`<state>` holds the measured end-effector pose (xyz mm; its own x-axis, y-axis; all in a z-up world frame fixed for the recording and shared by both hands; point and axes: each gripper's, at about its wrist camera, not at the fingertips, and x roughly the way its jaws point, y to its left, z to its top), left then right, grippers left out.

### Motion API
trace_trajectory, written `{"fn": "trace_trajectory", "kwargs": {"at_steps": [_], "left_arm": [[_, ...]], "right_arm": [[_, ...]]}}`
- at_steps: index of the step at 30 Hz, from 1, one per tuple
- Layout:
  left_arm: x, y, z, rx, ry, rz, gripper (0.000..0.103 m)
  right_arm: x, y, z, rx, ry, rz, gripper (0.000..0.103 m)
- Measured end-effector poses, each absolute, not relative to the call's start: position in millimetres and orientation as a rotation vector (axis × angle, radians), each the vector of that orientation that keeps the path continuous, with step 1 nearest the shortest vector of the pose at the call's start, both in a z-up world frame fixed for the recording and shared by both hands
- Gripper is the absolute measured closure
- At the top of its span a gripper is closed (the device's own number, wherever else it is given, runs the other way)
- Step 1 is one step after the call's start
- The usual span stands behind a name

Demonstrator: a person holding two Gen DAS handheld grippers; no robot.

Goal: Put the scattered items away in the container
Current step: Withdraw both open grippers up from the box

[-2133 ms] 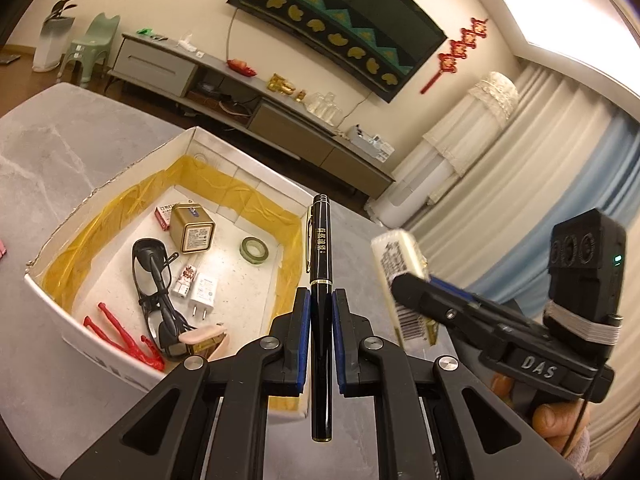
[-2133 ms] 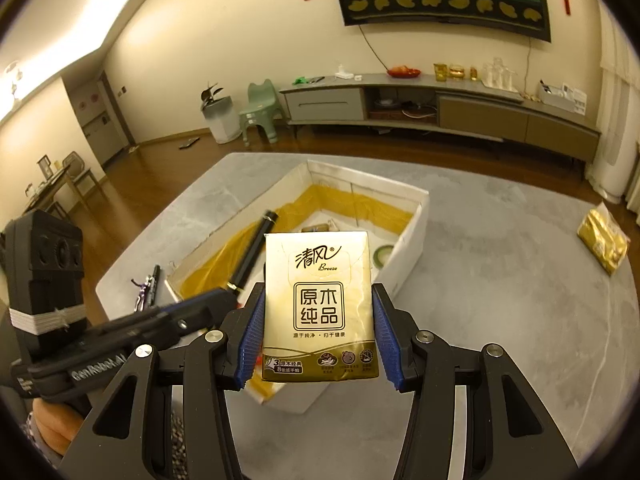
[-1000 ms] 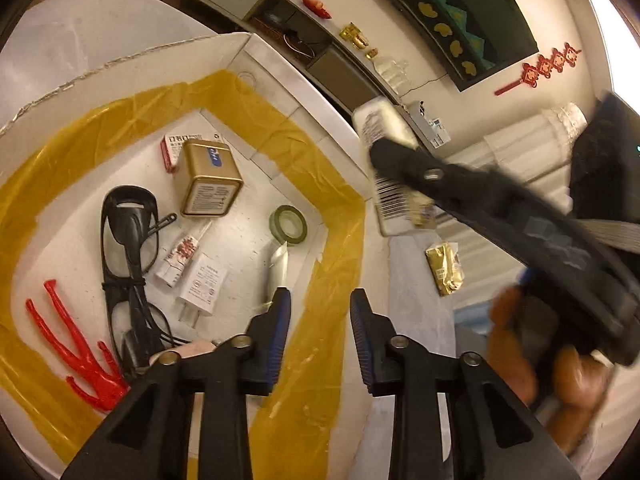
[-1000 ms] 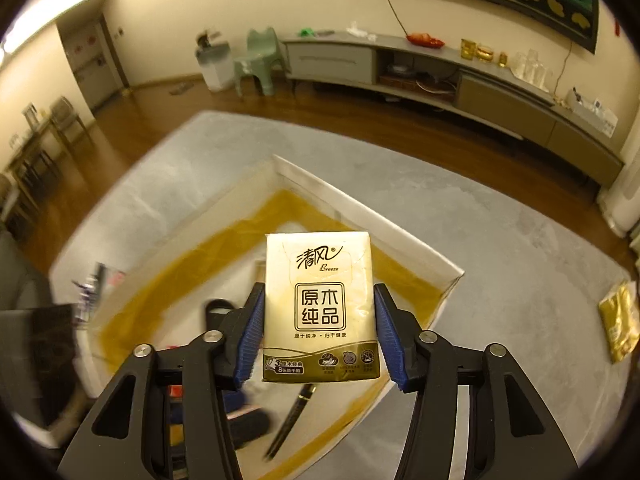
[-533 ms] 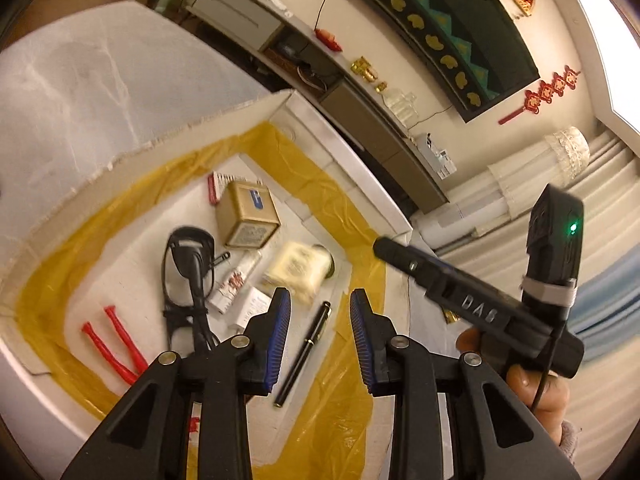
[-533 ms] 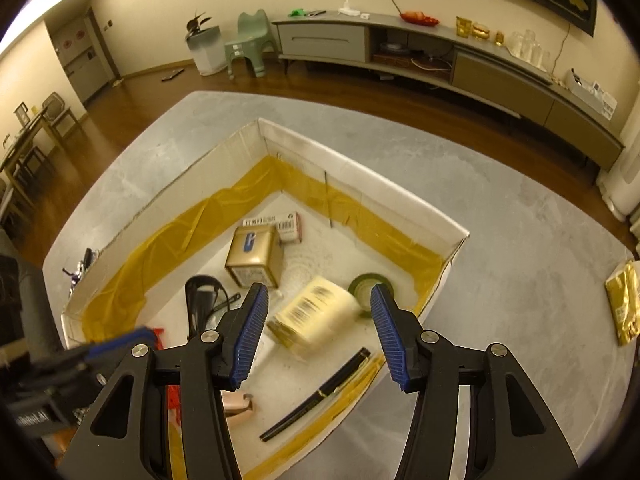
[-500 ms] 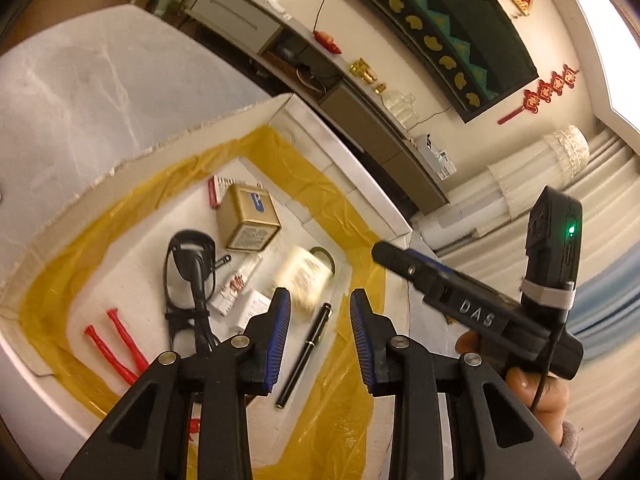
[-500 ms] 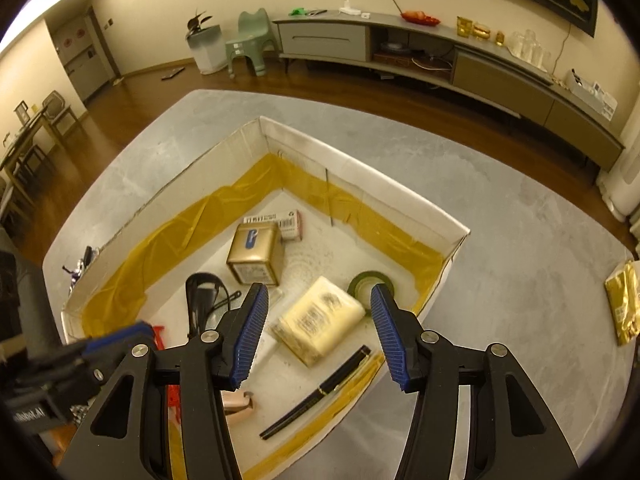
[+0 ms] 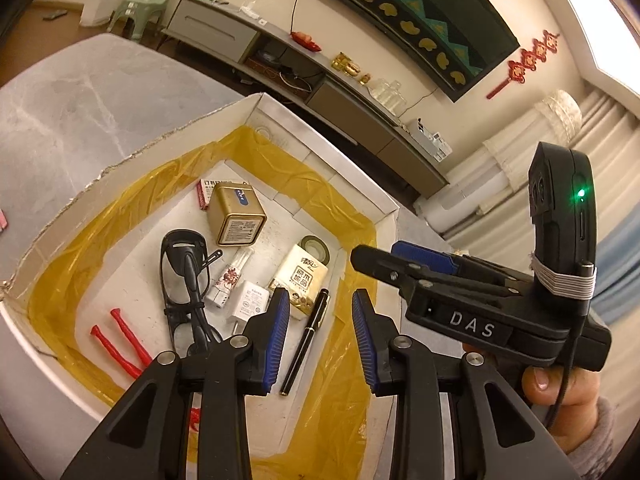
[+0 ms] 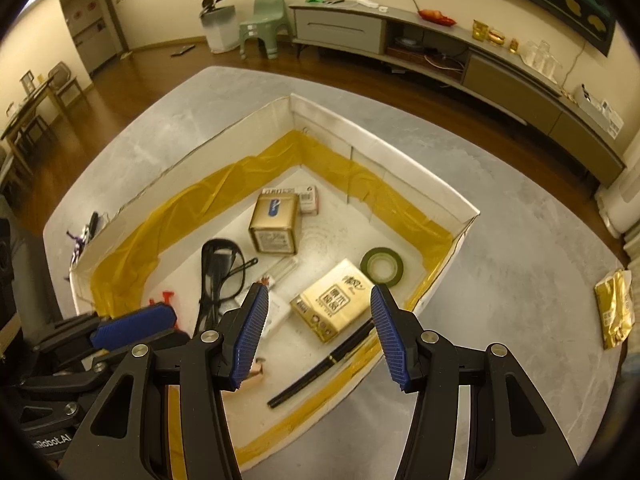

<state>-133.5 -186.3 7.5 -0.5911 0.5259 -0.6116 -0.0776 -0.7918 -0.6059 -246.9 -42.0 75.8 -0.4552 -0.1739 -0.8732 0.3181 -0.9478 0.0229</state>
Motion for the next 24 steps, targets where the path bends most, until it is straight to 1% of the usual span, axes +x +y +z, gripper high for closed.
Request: {"fn": "trace_trajectory", "kwargs": {"at_steps": [11,13,14,19,24], "left_arm": [[-92,-188,20,-1.068,-0.626,2.556,0.066],[-80,-191,20,-1.045,-0.612,2.576,0.064],[-76,-193,19,-1.044,-0.619,2.570,0.061],[-69,-198,12,-1.066,-0.650,2.517,0.060],[-66,-199,15,-1.040,-0.653,2.513,0.060]], "right_arm": [[-202,-57,74,1.492,0.456,-2.379,0.046],[-192,-58,74,1.505,0.453,-2.356,0.046],[-189,-58,75,1.513,0.443,-2.342,0.046],[-177,-62,76,1.548,0.431,-2.312,0.046],[-167,-70,86,1.480,0.488,-2.361,0.047]]}}
